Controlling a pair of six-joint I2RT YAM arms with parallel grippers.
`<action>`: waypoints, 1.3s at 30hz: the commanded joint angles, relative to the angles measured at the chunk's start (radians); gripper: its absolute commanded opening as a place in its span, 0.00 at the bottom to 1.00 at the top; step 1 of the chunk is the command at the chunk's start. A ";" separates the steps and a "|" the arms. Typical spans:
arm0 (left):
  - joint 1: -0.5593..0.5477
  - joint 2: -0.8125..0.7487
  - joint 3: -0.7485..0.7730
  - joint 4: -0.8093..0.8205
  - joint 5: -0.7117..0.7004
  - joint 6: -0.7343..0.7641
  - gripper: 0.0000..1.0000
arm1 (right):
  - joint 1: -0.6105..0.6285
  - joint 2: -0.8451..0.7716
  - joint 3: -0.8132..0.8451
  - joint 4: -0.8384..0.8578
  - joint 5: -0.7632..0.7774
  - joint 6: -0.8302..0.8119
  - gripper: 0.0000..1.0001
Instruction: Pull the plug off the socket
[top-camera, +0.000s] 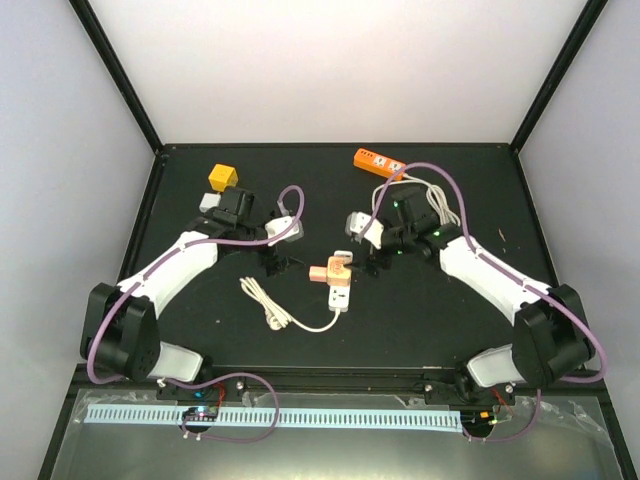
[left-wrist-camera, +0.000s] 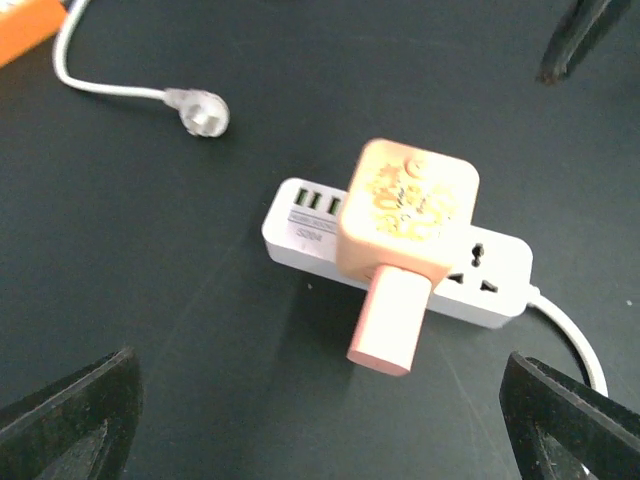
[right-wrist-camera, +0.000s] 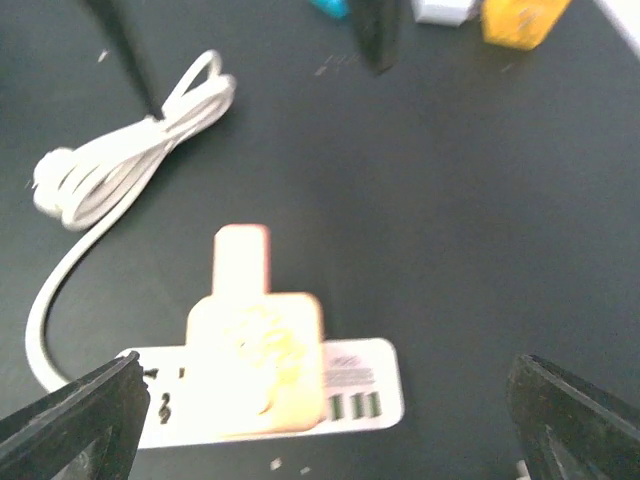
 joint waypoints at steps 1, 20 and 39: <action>-0.004 0.028 0.005 -0.091 0.069 0.130 0.99 | 0.024 0.023 -0.052 -0.036 -0.025 -0.121 1.00; -0.051 0.007 -0.122 -0.014 0.023 0.167 0.90 | 0.155 0.201 -0.017 -0.048 0.144 -0.116 0.94; -0.023 -0.056 -0.211 -0.043 -0.007 0.276 0.71 | 0.227 0.270 0.040 -0.069 0.199 -0.079 0.47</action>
